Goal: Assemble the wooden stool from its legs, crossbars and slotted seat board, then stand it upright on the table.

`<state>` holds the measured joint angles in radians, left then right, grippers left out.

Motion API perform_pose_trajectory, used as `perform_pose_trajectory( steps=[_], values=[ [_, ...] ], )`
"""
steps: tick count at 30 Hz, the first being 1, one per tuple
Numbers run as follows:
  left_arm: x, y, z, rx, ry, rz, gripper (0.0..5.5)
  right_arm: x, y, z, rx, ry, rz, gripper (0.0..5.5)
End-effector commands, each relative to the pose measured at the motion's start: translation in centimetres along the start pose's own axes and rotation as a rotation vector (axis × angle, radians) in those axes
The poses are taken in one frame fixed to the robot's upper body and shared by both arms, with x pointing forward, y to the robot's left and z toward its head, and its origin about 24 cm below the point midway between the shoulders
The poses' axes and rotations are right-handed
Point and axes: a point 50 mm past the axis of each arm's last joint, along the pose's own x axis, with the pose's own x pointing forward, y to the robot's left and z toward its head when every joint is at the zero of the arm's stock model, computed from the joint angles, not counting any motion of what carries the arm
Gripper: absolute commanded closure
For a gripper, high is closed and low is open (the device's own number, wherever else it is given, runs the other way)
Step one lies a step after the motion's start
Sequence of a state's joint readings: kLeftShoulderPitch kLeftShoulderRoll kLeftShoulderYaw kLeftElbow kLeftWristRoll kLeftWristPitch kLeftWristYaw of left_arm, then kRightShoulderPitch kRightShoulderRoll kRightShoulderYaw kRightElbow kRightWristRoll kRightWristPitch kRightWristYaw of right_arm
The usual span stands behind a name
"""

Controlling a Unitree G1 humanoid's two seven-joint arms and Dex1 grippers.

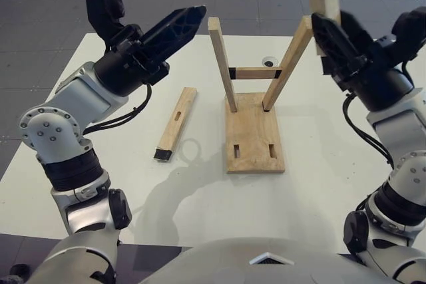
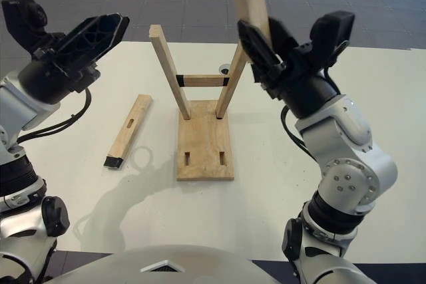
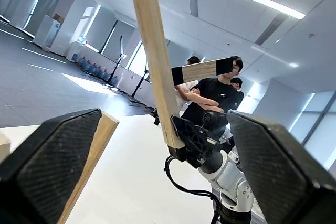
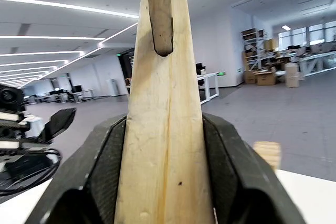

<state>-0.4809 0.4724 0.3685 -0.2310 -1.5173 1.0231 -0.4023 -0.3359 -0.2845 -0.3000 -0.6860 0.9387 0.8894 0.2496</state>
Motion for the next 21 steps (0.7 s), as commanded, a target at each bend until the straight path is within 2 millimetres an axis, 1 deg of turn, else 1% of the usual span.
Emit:
perform_pose_trajectory(
  steps=[1,6,12,16,21],
  values=[
    [0.8,-0.7,-0.3,-0.047,0.049,-0.063,1.08,0.4,1.5,-0.7,0.107,0.039,0.164,3.49],
    [0.9,-0.6,-1.5,-0.123,0.123,-0.106,1.08,1.3,2.4,-1.5,0.23,0.069,0.311,3.49],
    [1.4,-0.4,-1.6,-0.155,0.116,-0.131,1.08,1.6,3.6,-2.3,0.376,0.094,0.458,3.49],
    [1.4,-0.4,-1.9,-0.177,0.123,-0.143,1.08,1.9,3.9,-2.8,0.422,0.113,0.497,3.49],
    [1.7,-1.1,-2.2,-0.205,0.153,-0.22,1.08,2.0,4.0,-3.8,0.429,0.163,0.509,3.49]
  ],
)
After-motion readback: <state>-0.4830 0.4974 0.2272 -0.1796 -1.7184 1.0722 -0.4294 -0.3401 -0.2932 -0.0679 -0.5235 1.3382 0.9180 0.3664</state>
